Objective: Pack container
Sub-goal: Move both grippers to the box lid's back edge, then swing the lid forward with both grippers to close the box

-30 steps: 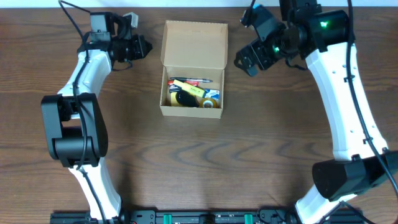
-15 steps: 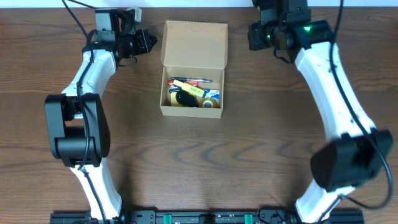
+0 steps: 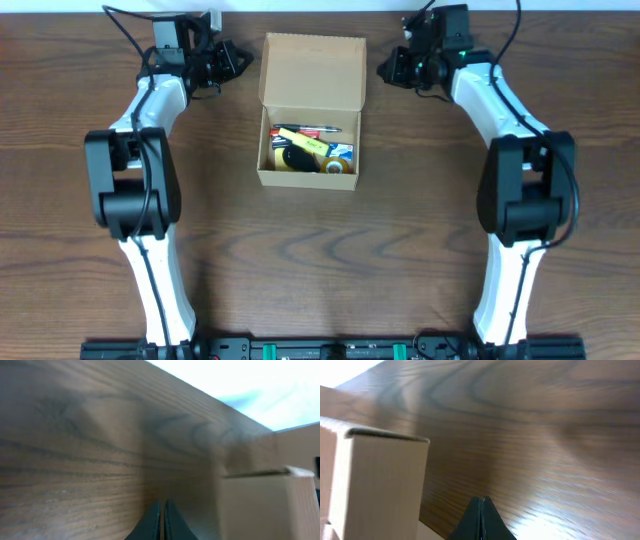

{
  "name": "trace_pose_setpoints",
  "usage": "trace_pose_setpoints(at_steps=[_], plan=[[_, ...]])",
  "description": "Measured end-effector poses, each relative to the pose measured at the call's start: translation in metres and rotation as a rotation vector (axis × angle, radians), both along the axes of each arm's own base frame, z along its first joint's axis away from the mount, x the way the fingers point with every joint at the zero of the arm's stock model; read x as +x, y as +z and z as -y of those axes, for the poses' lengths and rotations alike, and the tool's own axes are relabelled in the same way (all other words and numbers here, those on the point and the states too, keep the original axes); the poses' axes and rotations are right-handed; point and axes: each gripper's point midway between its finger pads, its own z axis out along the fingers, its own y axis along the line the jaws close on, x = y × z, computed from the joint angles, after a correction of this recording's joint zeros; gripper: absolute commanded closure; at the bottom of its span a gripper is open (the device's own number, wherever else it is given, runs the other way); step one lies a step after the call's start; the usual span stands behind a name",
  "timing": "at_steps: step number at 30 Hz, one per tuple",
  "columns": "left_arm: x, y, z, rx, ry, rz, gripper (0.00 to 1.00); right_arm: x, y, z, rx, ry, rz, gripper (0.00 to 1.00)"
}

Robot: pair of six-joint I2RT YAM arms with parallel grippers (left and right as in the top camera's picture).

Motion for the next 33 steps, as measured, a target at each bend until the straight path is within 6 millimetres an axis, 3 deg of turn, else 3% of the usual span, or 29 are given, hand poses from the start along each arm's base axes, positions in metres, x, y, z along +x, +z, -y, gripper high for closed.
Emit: trace_pose_setpoints(at_steps=[4, 7, 17, 25, 28, 31, 33], plan=[[-0.003, -0.010, 0.009, -0.072, -0.026, -0.056, 0.94, 0.002, -0.014, -0.016, 0.100, 0.021, -0.030, 0.99], [-0.008, -0.004, 0.018, -0.120, -0.065, -0.065, 0.94, -0.001, -0.016, -0.026, 0.149, 0.045, -0.047, 0.99], [-0.027, 0.020, 0.042, -0.260, -0.218, -0.057, 0.94, -0.011, 0.013, -0.054, 0.320, 0.189, -0.006, 0.98], [-0.036, 0.044, 0.049, -0.348, -0.336, 0.014, 0.94, -0.020, 0.024, -0.059, 0.378, 0.252, -0.005, 0.98], [-0.039, 0.051, 0.048, -0.362, -0.357, 0.030, 0.94, -0.023, 0.036, -0.058, 0.369, 0.271, 0.020, 0.98], [-0.041, 0.065, 0.046, -0.363, -0.380, 0.069, 0.94, -0.030, 0.061, -0.057, 0.354, 0.297, 0.061, 0.98], [-0.044, 0.085, 0.044, -0.353, -0.401, 0.126, 0.94, -0.036, 0.080, -0.056, 0.341, 0.318, 0.090, 0.98]])
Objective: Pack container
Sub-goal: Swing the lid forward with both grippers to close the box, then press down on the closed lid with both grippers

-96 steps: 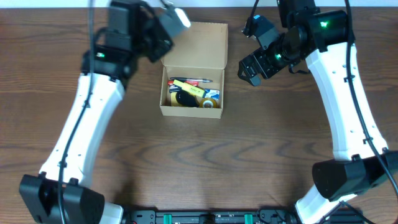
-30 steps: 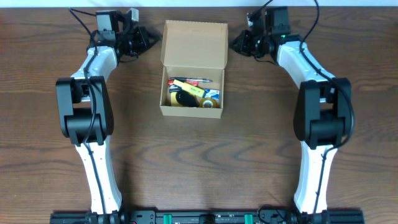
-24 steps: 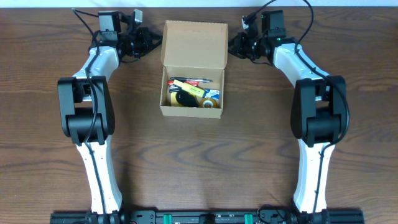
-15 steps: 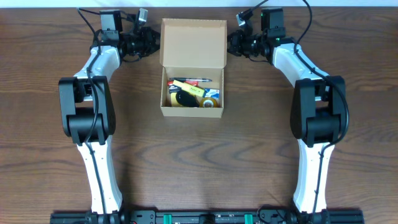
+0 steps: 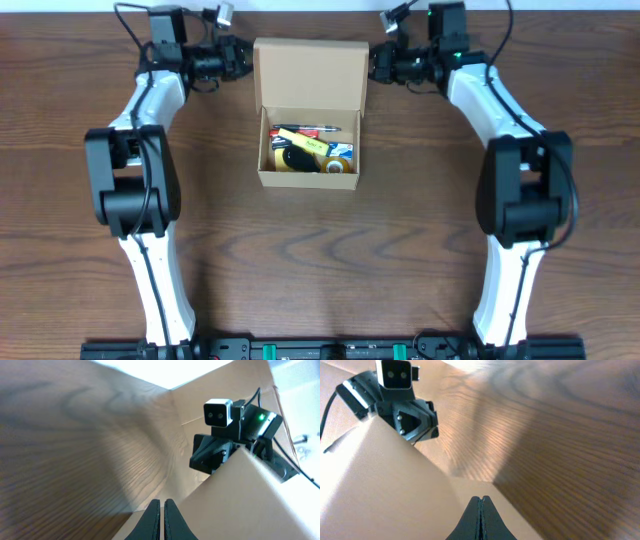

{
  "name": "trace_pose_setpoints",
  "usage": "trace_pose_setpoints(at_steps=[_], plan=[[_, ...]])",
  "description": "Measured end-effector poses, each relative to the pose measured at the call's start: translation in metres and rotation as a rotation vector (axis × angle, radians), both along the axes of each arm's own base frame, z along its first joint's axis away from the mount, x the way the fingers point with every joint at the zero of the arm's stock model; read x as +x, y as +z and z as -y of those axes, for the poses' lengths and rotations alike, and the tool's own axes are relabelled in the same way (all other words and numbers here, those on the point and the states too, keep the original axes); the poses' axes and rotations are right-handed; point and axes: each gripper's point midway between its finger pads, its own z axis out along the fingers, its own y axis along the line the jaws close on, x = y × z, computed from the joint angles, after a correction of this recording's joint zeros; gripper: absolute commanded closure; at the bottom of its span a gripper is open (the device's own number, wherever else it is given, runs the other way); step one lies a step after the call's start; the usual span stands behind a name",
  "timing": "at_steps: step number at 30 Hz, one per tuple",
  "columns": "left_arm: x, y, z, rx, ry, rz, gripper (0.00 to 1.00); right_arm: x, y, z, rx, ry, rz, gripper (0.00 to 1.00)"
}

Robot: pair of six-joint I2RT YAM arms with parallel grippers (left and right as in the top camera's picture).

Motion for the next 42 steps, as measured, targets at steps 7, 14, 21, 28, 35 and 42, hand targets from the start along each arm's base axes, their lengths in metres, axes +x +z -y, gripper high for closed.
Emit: trace_pose_setpoints(at_steps=[7, 14, 21, 28, 35, 42], plan=[[-0.015, 0.075, 0.002, 0.007, -0.033, 0.209, 0.94, -0.039, 0.033, 0.008, -0.094, 0.053, 0.018, 0.98], [-0.018, 0.082, 0.002, 0.010, -0.040, 0.234, 0.94, -0.090, -0.002, 0.007, -0.295, 0.172, -0.076, 0.99], [-0.008, 0.068, -0.003, 0.061, 0.036, 0.176, 0.94, -0.120, -0.032, -0.001, -0.541, 0.316, -0.023, 0.99], [-0.001, 0.020, -0.019, 0.226, 0.203, -0.056, 0.94, -0.100, -0.013, 0.008, -0.619, 0.298, 0.082, 0.99], [-0.041, 0.025, -0.014, 0.502, 0.221, -0.068, 0.94, -0.092, 0.022, 0.029, -0.628, 0.261, 0.096, 0.99], [-0.120, 0.070, 0.005, 0.772, 0.075, 0.074, 0.94, -0.101, 0.019, 0.037, -0.664, 0.274, 0.059, 0.99]])
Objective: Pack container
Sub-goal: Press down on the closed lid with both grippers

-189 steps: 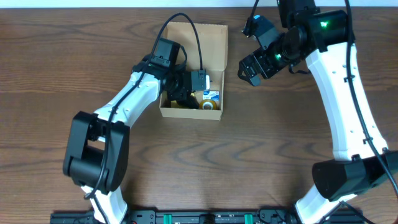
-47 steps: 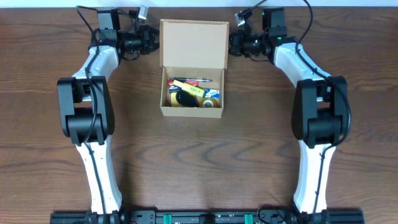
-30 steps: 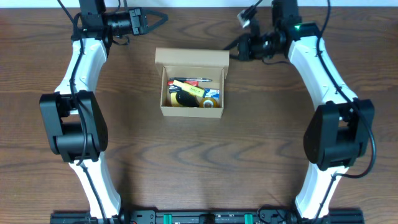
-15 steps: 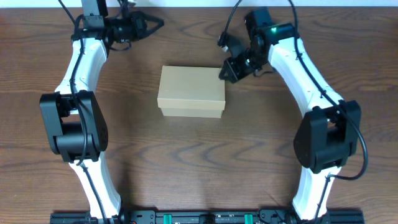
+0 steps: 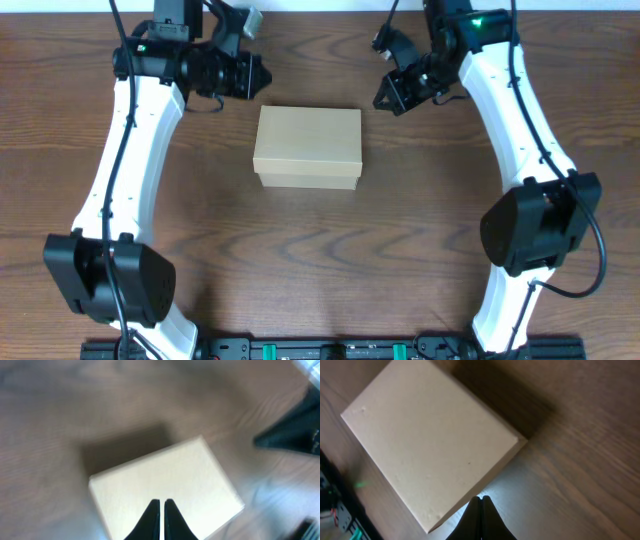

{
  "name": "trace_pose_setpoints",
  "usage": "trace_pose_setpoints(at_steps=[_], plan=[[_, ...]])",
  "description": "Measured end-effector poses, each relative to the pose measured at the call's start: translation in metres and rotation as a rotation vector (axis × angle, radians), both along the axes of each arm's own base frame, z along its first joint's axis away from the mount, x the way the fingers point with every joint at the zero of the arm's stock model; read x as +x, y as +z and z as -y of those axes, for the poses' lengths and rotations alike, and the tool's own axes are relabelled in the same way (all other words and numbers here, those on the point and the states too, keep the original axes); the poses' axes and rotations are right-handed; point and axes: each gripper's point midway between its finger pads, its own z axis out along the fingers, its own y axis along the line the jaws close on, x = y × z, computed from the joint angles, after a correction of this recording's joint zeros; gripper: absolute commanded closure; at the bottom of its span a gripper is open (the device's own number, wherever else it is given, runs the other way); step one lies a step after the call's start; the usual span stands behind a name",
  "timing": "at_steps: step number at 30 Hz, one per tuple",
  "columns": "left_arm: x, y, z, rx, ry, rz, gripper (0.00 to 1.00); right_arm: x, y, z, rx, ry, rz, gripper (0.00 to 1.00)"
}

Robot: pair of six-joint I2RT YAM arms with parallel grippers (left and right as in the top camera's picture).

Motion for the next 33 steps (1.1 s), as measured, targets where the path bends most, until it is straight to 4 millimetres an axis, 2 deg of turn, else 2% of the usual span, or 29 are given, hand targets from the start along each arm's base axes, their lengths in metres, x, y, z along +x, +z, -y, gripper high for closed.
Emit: trace_pose_setpoints(at_steps=[3, 7, 10, 14, 22, 26, 30, 33], plan=[[-0.022, -0.021, -0.002, 0.118, -0.052, -0.071, 0.94, -0.007, -0.002, -0.015, -0.022, 0.038, 0.005, 0.99], [-0.039, -0.054, -0.002, 0.208, -0.101, -0.143, 0.94, -0.016, -0.003, -0.031, -0.034, 0.063, -0.004, 0.98], [-0.055, -0.079, -0.006, 0.244, -0.120, -0.213, 0.94, -0.017, -0.003, -0.032, -0.036, 0.040, -0.022, 0.98], [-0.071, -0.103, -0.012, 0.268, -0.127, -0.287, 0.94, -0.021, -0.004, -0.029, -0.046, 0.016, -0.050, 0.99], [-0.087, -0.125, -0.015, 0.280, -0.134, -0.349, 0.94, -0.027, 0.004, -0.030, -0.042, -0.002, -0.059, 0.99], [-0.088, -0.128, -0.016, 0.281, -0.138, -0.353, 0.94, -0.041, 0.001, -0.043, -0.055, 0.036, -0.083, 0.98], [-0.088, -0.128, -0.016, 0.282, -0.141, -0.348, 0.95, -0.065, -0.016, -0.061, -0.102, 0.102, -0.120, 0.98], [-0.088, -0.128, -0.016, 0.283, -0.144, -0.346, 0.94, -0.081, -0.041, -0.066, -0.154, 0.124, -0.163, 0.98]])
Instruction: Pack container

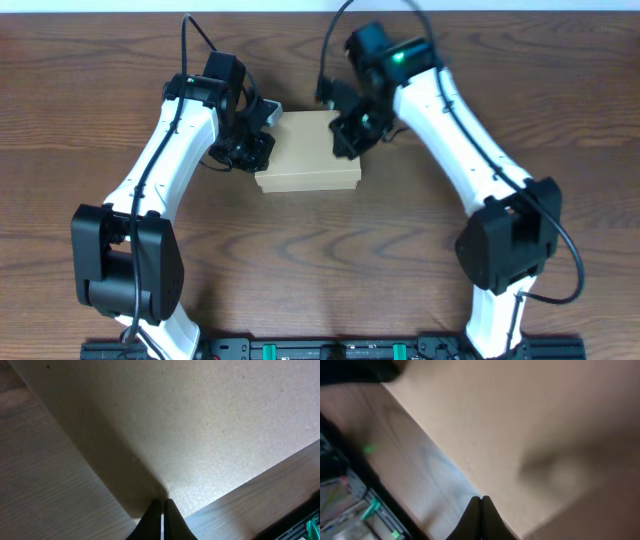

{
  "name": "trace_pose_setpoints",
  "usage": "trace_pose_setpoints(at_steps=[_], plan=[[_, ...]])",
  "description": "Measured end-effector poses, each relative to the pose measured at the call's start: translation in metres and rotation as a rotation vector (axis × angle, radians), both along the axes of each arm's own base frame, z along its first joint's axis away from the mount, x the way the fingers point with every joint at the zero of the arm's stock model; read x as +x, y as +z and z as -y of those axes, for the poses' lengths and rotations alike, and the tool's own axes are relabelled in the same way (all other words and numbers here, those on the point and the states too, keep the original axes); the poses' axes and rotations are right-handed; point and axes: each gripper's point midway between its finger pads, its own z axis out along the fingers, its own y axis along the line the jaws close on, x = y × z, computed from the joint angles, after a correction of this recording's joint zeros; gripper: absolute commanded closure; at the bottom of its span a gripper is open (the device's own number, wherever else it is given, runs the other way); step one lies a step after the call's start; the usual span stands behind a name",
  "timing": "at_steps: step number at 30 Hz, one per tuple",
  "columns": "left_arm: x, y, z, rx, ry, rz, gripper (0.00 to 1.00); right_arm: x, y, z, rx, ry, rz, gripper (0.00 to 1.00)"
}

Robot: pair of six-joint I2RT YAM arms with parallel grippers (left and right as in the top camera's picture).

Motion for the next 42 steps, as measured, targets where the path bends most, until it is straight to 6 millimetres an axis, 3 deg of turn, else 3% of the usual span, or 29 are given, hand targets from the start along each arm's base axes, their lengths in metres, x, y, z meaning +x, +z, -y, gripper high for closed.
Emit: trace_pose_setpoints(at_steps=[5, 16, 20, 24, 28, 31, 34, 42], plan=[[0.001, -0.001, 0.000, 0.005, -0.004, 0.005, 0.94, -0.006, -0.037, 0.007, -0.055, -0.038, -0.033, 0.99], [-0.009, -0.001, -0.006, 0.037, -0.002, -0.029, 0.94, -0.014, -0.030, 0.010, -0.054, -0.071, -0.057, 0.99], [-0.008, 0.023, -0.007, 0.028, 0.009, 0.024, 0.94, -0.010, 0.003, 0.011, -0.019, -0.076, 0.039, 0.98], [-0.018, 0.083, -0.003, -0.042, 0.017, 0.173, 0.94, -0.011, 0.068, 0.019, 0.036, -0.109, 0.209, 0.99], [-0.049, 0.152, -0.003, -0.126, 0.007, 0.345, 0.94, -0.031, 0.122, 0.034, 0.079, -0.136, 0.323, 0.98], [-0.078, 0.182, -0.005, -0.174, -0.004, 0.443, 0.94, -0.046, 0.134, 0.044, 0.093, -0.167, 0.355, 0.98], [-0.113, 0.182, -0.009, -0.201, -0.012, 0.479, 0.94, -0.065, 0.119, 0.056, 0.089, -0.205, 0.357, 0.99], [-0.181, 0.130, -0.003, -0.330, -0.054, 0.473, 0.94, -0.136, 0.067, 0.094, 0.130, -0.322, 0.364, 0.98]])
